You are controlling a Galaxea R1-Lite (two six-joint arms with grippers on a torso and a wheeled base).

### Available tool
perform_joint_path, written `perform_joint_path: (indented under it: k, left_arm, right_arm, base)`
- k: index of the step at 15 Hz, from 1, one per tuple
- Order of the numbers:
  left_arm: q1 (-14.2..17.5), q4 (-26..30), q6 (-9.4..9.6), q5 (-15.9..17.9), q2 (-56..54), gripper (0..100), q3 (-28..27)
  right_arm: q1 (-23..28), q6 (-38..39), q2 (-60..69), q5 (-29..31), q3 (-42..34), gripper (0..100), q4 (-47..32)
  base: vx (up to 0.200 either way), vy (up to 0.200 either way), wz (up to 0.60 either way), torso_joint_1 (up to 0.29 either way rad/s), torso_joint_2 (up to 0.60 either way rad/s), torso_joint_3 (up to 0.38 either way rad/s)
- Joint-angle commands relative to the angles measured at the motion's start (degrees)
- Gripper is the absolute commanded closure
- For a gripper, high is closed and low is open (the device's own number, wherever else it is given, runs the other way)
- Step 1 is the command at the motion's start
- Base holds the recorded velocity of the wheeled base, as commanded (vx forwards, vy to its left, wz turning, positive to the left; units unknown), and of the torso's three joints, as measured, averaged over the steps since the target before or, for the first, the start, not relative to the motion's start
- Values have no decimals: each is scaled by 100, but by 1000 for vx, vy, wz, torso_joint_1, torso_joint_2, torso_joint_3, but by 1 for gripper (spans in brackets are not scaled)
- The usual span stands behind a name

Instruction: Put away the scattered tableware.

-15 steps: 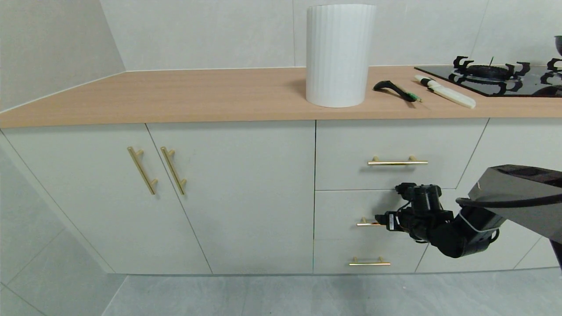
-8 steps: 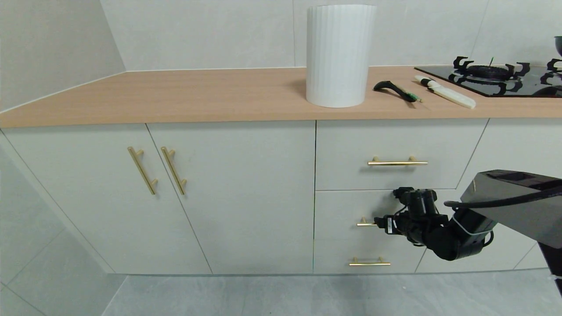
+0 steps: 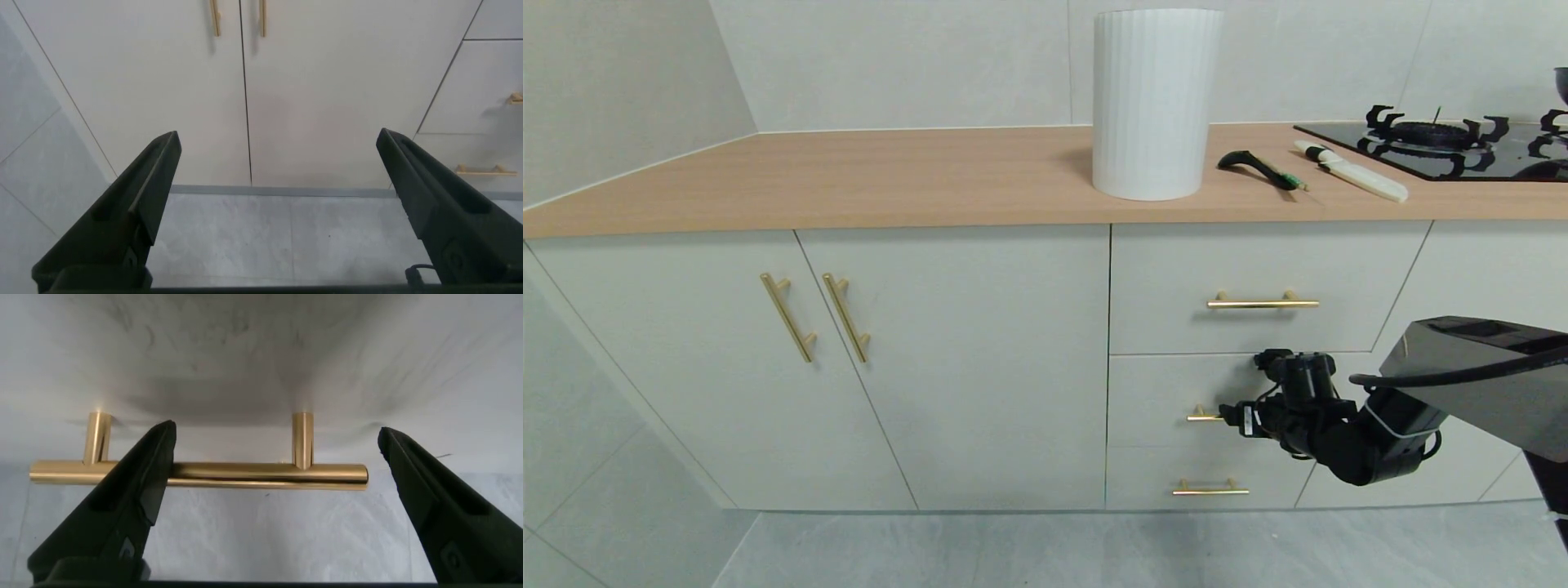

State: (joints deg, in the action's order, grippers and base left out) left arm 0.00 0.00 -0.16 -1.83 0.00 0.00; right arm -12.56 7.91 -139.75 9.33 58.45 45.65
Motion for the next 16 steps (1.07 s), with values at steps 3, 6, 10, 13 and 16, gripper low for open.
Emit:
perform_joint_path:
  k: [3, 6, 10, 13, 16]
  left_arm:
    - [0, 0, -2, -2, 0, 0, 0]
    - [0, 0, -2, -2, 0, 0, 0]
    - [0, 0, -2, -2, 0, 0, 0]
    - [0, 0, -2, -2, 0, 0, 0]
    - [0, 0, -2, -2, 0, 0, 0]
  right_arm:
    - [-1, -9, 45, -1, -18, 0, -206]
    - [-1, -9, 53, -1, -27, 0, -232]
    - [-10, -9, 133, -1, -115, 0, -276]
    - [-212, -18, 906, -10, -431, 0, -1076]
    - [-572, -308, 2444, -54, -704, 0, -2720]
  base:
    - [0, 0, 0, 0, 0, 0]
    - [0, 0, 0, 0, 0, 0]
    - [0, 0, 0, 0, 0, 0]
    - [0, 0, 0, 0, 0, 0]
    - [0, 0, 0, 0, 0, 0]
